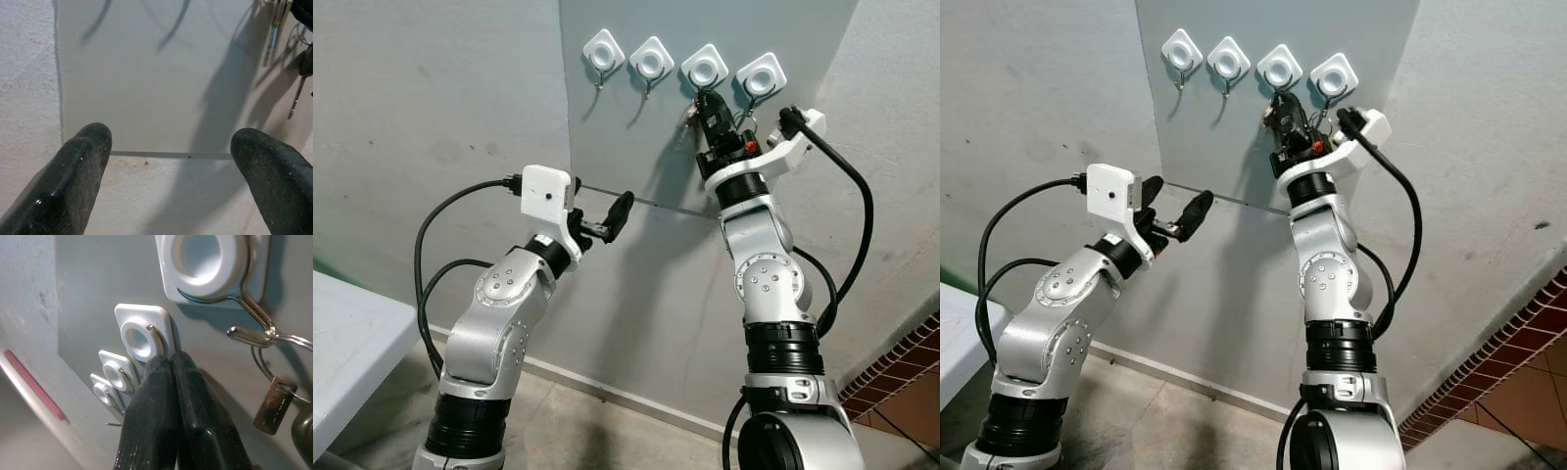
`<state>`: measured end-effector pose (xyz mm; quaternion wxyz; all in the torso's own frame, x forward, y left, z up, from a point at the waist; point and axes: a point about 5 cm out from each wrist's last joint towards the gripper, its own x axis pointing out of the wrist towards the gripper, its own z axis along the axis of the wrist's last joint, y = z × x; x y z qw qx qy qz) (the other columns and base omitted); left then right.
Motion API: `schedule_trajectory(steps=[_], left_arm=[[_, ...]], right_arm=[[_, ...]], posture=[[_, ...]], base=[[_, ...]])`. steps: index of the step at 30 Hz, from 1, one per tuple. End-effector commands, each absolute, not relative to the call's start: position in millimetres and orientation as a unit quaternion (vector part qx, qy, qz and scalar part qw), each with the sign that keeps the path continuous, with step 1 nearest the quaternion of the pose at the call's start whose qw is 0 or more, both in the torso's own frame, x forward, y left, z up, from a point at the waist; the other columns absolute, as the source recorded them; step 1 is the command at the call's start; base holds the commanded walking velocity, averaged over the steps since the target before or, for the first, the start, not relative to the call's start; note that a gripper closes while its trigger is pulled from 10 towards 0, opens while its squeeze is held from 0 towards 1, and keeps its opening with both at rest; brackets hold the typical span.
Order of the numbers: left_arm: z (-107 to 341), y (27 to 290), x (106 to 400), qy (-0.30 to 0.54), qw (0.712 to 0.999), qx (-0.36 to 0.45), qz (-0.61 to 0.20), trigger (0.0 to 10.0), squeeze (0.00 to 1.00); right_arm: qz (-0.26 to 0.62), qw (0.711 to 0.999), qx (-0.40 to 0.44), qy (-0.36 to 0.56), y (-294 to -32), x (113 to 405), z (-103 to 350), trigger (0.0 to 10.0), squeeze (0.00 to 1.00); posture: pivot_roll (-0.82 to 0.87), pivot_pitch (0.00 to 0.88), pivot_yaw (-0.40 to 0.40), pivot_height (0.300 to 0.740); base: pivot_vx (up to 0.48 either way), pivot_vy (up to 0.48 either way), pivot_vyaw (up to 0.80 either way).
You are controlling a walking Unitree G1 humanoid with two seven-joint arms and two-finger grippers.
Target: Hang keys on a hook
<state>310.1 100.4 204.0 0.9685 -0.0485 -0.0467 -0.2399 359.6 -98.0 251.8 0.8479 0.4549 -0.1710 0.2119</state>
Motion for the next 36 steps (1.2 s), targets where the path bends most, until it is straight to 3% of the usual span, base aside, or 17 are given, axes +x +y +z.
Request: schedule_trajectory(steps=[1,26,27,28,36], left_arm=[[208.5,101.6,308.9,-0.053,0.969,-0.047,-0.235,10.0,0.0],[208.6,103.0,307.7,-0.051,0.971,-0.052,-0.229,10.0,0.0],[208.7,103.0,307.6,-0.051,0.971,-0.052,-0.229,10.0,0.0],[208.6,102.9,307.6,-0.051,0.971,-0.053,-0.229,10.0,0.0],[207.0,104.2,307.8,-0.049,0.972,-0.052,-0.222,10.0,0.0]], right_arm=[[0.221,0.812,0.512,-0.172,-79.9,351.4,251.1,10.0,0.0],[0.194,0.804,0.553,-0.103,-77.8,346.3,217.0,10.0,0.0],[0.195,0.803,0.553,-0.102,-77.5,345.5,215.5,10.0,0.35],[0.195,0.803,0.555,-0.101,-77.7,345.0,214.5,10.0,1.0],[0.199,0.812,0.541,-0.094,-77.7,340.1,206.2,10.0,1.0]], posture=[[0.0,0.005,-0.024,0.74],[0.0,0.008,-0.027,0.74],[0.0,0.008,-0.027,0.74],[0.0,0.007,-0.029,0.74],[0.0,0.01,-0.031,0.74]], base=[[0.0,0.0,0.0],[0.0,0.0,0.0],[0.0,0.0,0.0],[0.0,0.0,0.0],[0.0,0.0,0.0]])
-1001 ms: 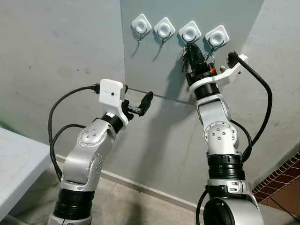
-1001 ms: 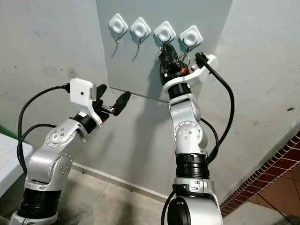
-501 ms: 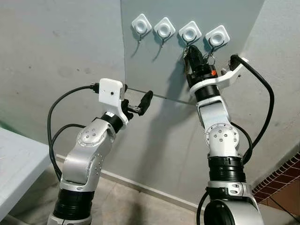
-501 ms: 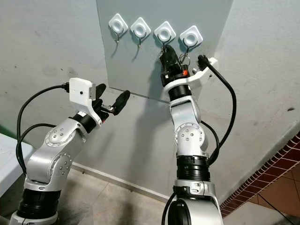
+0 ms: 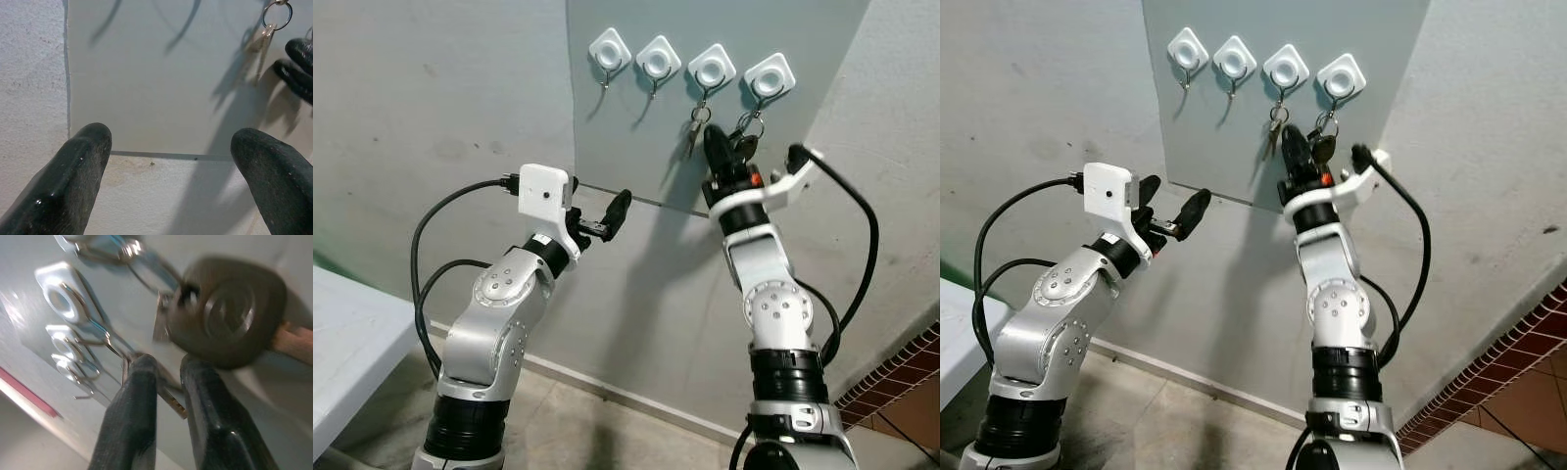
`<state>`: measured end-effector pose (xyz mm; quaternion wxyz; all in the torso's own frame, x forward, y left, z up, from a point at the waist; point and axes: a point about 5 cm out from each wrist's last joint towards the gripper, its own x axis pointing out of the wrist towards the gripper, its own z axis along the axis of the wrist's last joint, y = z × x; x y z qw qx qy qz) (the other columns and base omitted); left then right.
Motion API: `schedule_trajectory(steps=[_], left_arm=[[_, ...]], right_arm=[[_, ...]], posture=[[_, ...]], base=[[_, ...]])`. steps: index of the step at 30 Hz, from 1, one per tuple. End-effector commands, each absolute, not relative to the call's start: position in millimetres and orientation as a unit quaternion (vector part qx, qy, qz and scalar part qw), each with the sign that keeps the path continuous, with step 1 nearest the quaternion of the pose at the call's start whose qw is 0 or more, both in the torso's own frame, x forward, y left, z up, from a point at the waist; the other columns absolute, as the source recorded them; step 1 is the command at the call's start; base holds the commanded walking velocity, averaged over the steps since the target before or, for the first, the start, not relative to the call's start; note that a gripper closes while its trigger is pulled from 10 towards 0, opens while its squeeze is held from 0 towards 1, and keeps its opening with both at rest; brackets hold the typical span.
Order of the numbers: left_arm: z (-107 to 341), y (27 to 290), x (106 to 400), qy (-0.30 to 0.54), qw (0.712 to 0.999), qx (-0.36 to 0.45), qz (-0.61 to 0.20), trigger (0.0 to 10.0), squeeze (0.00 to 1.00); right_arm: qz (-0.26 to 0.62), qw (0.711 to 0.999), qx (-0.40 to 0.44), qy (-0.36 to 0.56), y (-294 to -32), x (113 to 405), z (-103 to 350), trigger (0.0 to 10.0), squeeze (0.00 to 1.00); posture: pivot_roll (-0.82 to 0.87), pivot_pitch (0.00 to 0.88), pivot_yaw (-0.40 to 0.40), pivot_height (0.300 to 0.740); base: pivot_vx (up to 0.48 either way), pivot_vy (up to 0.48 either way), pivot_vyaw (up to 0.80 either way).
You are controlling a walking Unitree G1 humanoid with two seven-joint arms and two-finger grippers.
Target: Hang keys on a hook
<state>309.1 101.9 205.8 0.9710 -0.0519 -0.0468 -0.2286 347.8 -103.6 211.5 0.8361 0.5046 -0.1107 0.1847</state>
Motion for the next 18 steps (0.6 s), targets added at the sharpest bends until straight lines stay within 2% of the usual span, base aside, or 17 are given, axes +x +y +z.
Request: schedule_trajectory(steps=[1,11,14,18], left_arm=[[206.7,104.5,307.8,-0.049,0.973,-0.052,-0.221,10.0,0.0],[188.5,113.5,311.0,-0.028,0.982,-0.055,-0.178,10.0,0.0],[180.3,118.7,310.6,-0.021,0.985,-0.072,-0.156,10.0,0.0],[168.5,124.5,309.2,-0.011,0.986,-0.088,-0.138,10.0,0.0]], right_arm=[[0.199,0.813,0.539,-0.093,-77.6,339.7,205.1,10.0,1.0],[0.19,0.839,0.505,-0.072,-83.6,332.2,184.3,10.0,1.0],[0.186,0.855,0.479,-0.065,-86.8,328.2,176.0,10.0,1.0],[0.182,0.903,0.386,-0.06,-93.1,320.4,162.5,10.0,1.0]], posture=[[0.0,0.011,-0.031,0.74],[0.0,0.014,-0.034,0.74],[0.0,0.014,-0.032,0.74],[-0.01,0.013,-0.036,0.74]], base=[[0.0,0.0,0.0],[0.0,0.0,0.0],[0.0,0.0,0.0],[0.0,0.0,0.0]])
